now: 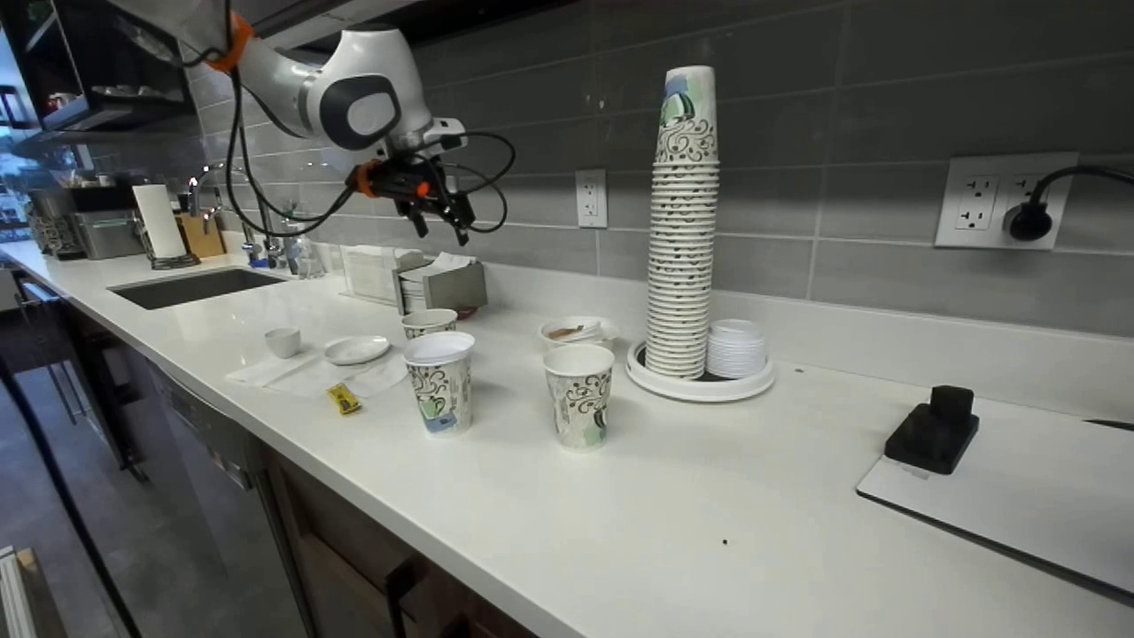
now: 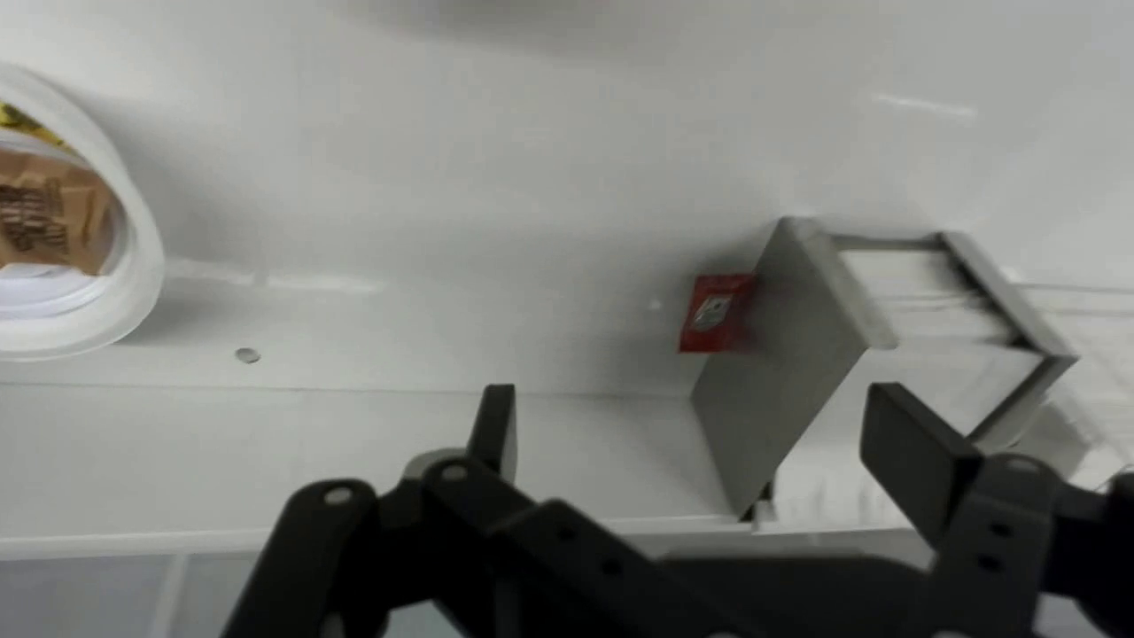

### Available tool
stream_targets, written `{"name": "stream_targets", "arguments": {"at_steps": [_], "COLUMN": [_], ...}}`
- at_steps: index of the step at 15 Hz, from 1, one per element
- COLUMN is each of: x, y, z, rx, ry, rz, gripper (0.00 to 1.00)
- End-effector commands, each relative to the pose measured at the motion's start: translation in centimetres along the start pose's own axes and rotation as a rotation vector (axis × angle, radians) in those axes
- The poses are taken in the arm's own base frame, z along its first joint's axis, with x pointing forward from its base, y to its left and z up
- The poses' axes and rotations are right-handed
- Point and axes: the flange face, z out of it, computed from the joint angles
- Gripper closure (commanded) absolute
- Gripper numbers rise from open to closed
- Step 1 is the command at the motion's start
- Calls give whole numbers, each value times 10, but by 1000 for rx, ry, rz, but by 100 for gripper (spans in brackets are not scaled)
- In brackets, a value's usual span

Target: Put the brown paper in the bowl

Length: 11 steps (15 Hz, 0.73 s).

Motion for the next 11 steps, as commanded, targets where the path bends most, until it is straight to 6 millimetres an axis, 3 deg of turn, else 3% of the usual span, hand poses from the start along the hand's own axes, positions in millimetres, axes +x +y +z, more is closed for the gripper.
{"name": "stream_targets", "arguments": {"at_steps": [1,9,10,11], "x": [-67,-169,-135,-143], "y": [-7,-16,-13,-15], "z": [-33,-118,-93,-100], "rx": [47,-67,-49,-52], "ry": [-39,163,92,106], "rz": [-66,-211,-171,-176], "gripper": [0,0,0,0]}}
